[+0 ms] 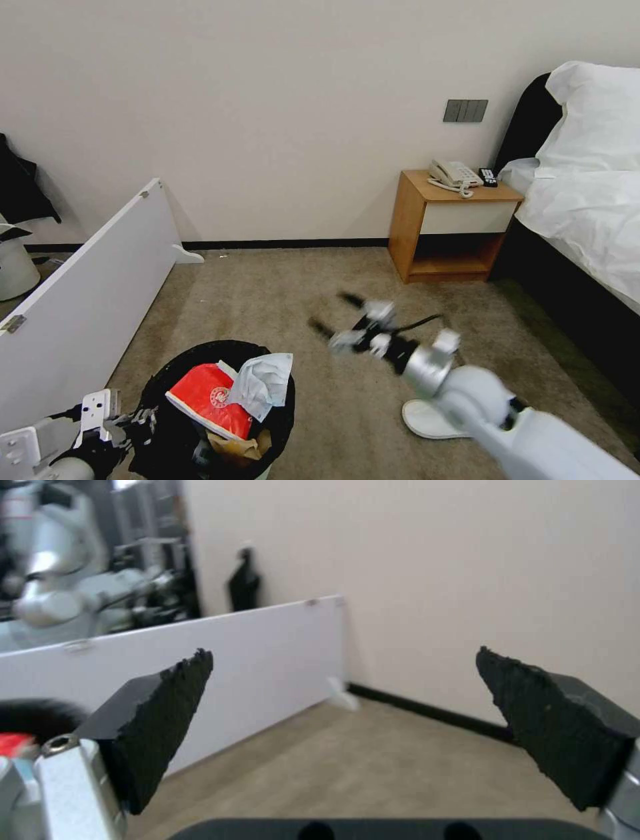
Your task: Pick up the trash bin, then pick up the garbage from the floor and place it into the trash bin.
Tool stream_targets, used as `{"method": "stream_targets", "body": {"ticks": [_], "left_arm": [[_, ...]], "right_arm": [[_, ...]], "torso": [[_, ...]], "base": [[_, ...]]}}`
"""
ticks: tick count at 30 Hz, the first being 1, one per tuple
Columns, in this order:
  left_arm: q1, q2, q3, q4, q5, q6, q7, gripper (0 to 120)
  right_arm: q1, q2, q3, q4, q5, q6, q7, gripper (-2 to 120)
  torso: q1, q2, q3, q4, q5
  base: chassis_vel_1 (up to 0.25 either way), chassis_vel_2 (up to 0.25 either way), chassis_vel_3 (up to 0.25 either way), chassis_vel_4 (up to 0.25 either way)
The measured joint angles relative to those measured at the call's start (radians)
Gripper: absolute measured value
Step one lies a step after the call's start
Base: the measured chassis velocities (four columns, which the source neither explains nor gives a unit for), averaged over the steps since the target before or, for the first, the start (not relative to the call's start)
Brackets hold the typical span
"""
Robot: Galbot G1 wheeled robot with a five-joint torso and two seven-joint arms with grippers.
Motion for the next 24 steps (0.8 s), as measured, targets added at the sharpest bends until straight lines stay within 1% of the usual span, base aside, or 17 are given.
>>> {"method": "stream_targets", "body": {"ticks": [2, 3, 5, 10, 16, 20, 24], "left_arm": [[0.001, 0.000, 0.000, 0.000, -0.005, 0.000, 0.000, 4], [0.002, -0.002, 0.003, 0.000, -0.009, 0.000, 0.000, 4], [0.001, -0.002, 0.005, 0.000, -0.009, 0.000, 0.000, 4], [-0.002, -0.002, 0.005, 0.000, -0.017, 0.000, 0.000, 4], [0.000, -0.002, 0.001, 0.000, -0.029, 0.000, -0.001, 4], [0.002, -0.005, 0.002, 0.000, -0.029, 0.000, -0.001, 4], [0.001, -0.008, 0.003, 0.000, -0.029, 0.000, -0.001, 4]], "right_arm": [[-0.007, -0.002, 0.015, 0.002, 0.003, -0.001, 0.002, 100], [-0.011, -0.003, 0.024, 0.007, 0.008, -0.005, 0.006, 100], [-0.011, -0.003, 0.024, 0.008, 0.009, -0.007, 0.007, 100], [-0.006, -0.001, -0.003, 0.017, 0.009, -0.012, 0.012, 100], [0.022, 0.003, -0.049, 0.022, 0.010, -0.019, 0.016, 100], [0.017, 0.001, -0.048, 0.012, 0.005, -0.021, 0.023, 100], [-0.015, 0.001, -0.014, -0.013, -0.020, -0.028, 0.047, 100]], "torso": [[0.000, 0.000, 0.000, 0.0000, -0.0001], [0.000, 0.000, 0.000, 0.0008, 0.0000], [0.000, 0.000, 0.000, 0.0010, 0.0000], [0.000, 0.000, 0.000, 0.0006, 0.0000], [0.000, 0.000, 0.000, 0.0007, -0.0002], [0.000, 0.000, 0.000, 0.0007, -0.0002], [0.000, 0.000, 0.000, 0.0005, -0.0002]], "base": [[0.000, 0.000, 0.000, 0.000], [0.000, 0.000, 0.000, 0.000], [0.000, 0.000, 0.000, 0.000], [0.000, 0.000, 0.000, 0.000], [0.000, 0.000, 0.000, 0.000], [0.000, 0.000, 0.000, 0.000], [0.000, 0.000, 0.000, 0.000]]}}
